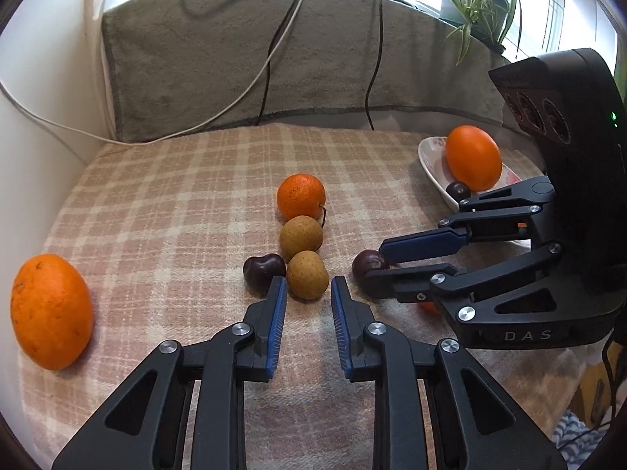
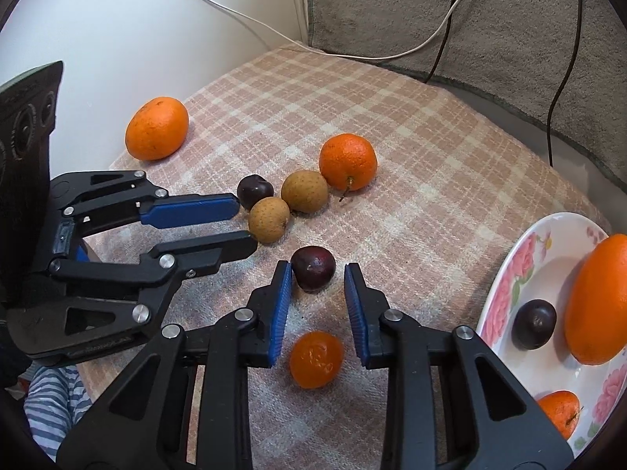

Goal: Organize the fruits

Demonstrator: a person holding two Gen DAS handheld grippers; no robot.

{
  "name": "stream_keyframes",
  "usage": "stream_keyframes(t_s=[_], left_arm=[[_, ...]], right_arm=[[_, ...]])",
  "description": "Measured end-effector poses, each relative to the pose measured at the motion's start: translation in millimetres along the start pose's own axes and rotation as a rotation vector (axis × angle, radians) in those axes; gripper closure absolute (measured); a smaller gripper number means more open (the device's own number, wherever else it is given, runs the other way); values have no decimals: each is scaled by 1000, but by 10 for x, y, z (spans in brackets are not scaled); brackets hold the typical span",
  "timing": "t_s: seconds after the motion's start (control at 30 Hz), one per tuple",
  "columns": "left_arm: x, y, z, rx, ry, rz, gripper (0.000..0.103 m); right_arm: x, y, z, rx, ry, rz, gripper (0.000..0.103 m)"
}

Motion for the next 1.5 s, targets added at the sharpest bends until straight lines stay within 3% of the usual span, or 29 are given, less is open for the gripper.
stream_keyframes(t_s=[0.2,0.53,0.63,0.83,1.5], left_arm=[[11,32,40,-25,-12,18,81],[53,160,8,-5,20,27,83],[49,151,9,-5,20,27,83],[51,162,4,-6,23,24,83],[32,-98,-91,0,-5,-18,83]], right_arm=[[11,11,6,-5,-7,0,74],[22,24,29,-22,-26,1,74],[24,20,32,-12,-27,-1,79],[23,23,49,-12,-29,-4,80],[-18,-192,30,-14,-1,-55,80]])
Point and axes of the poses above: each gripper's, at about its wrist camera, not at the fingertips, and y roughly the way its jaws point, z to its left, x to its top, the point moved 3 cm from there along y, roughly the way its jaws point, and after that the axes turned 11 degrees about -x, right-handed, at the moved point
